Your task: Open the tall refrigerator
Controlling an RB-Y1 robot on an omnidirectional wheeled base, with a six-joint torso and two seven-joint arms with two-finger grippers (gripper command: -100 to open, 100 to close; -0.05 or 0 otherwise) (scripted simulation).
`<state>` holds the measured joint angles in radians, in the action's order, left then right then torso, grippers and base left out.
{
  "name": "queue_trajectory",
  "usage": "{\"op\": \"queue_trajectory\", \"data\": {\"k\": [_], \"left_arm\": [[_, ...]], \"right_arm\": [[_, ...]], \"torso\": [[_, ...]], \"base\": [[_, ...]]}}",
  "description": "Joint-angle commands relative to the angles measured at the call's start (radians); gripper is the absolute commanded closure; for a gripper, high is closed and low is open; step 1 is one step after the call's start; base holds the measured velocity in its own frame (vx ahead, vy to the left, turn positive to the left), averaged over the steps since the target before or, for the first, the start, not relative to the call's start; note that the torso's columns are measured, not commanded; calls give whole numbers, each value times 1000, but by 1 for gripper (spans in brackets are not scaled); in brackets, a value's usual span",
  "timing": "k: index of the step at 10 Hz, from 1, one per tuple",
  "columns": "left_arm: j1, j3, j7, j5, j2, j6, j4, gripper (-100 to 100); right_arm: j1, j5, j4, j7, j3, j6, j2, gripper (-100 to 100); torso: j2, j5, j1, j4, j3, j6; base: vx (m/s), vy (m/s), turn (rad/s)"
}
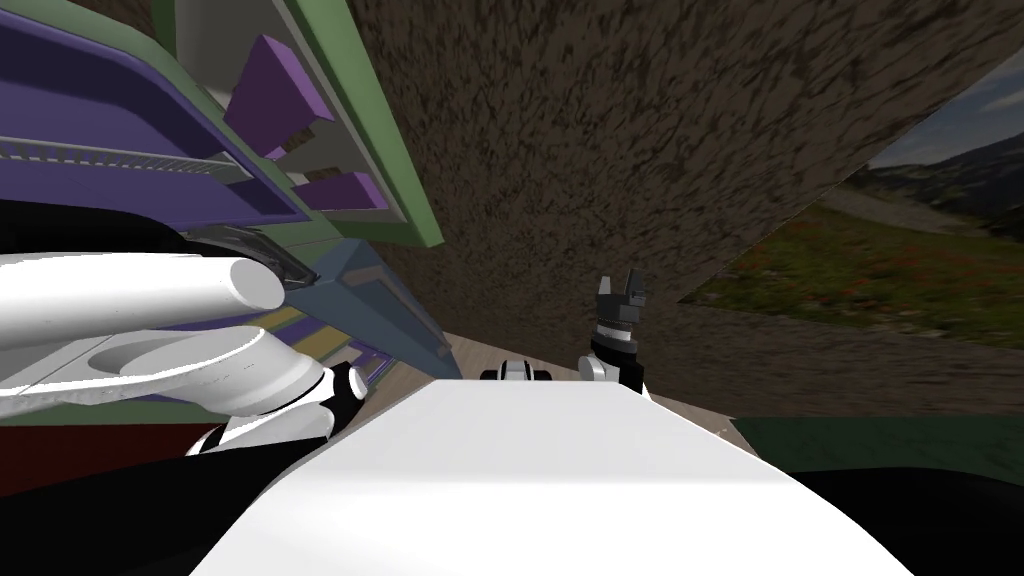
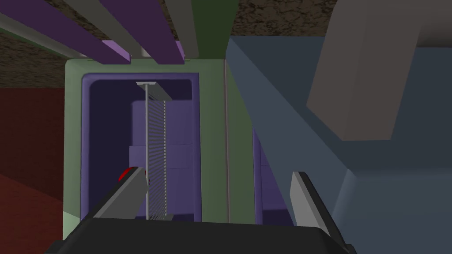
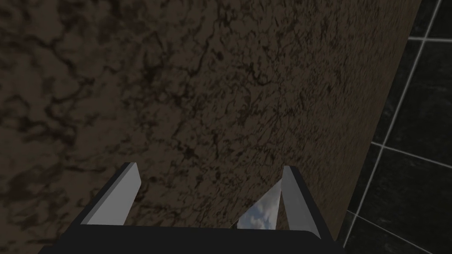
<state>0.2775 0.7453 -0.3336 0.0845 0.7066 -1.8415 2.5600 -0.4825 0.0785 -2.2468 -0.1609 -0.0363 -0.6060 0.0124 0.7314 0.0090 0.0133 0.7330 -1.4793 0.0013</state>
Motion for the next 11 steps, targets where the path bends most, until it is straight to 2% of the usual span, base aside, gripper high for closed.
{"op": "queue_trajectory", "data": {"k": [1,2,3,4,6,8,9,10,11], "left_arm": [[16,7,6,6,32,-27,10,-100],[13,5,3,5,21,-14,7,-100],[65,-44,10,36,64,32,-42,-100],[100,-72,10,36,64,58,-81,-100],[115,-85,10,36,64,108,-140,-100],[115,-85,10,36,64,108,-201,-100],[166,-141,17,66,104,157,-234,-100],[190,-175,17,66,104,182,-258,-100],[208,-175,17,66,104,219,-284,-100]], "right_arm": [[0,0,0,0,0,0,0,0],[0,0,0,0,0,0,0,0],[0,0,0,0,0,0,0,0],[0,0,0,0,0,0,0,0],[0,0,0,0,0,0,0,0],[0,0,0,0,0,0,0,0],[0,0,0,0,0,0,0,0],[0,0,0,0,0,0,0,0],[0,0,0,0,0,0,0,0]], "torso": [[2,-1,-1,1,1,-1],[2,-4,-3,3,1,-1],[5,-6,-9,3,2,-1],[9,-8,-15,5,4,-1],[8,-9,-14,6,4,-1],[4,-8,-10,4,1,-1],[4,-8,-11,4,2,-1],[9,-10,-16,6,4,-1],[11,-11,-18,6,6,-1]], "base": [[55,10,-53],[36,14,-14],[-50,-78,89],[-90,-95,66],[-30,-43,-7],[7,-1,1],[-55,-61,100],[-85,-96,60],[-45,-68,-7]]}}
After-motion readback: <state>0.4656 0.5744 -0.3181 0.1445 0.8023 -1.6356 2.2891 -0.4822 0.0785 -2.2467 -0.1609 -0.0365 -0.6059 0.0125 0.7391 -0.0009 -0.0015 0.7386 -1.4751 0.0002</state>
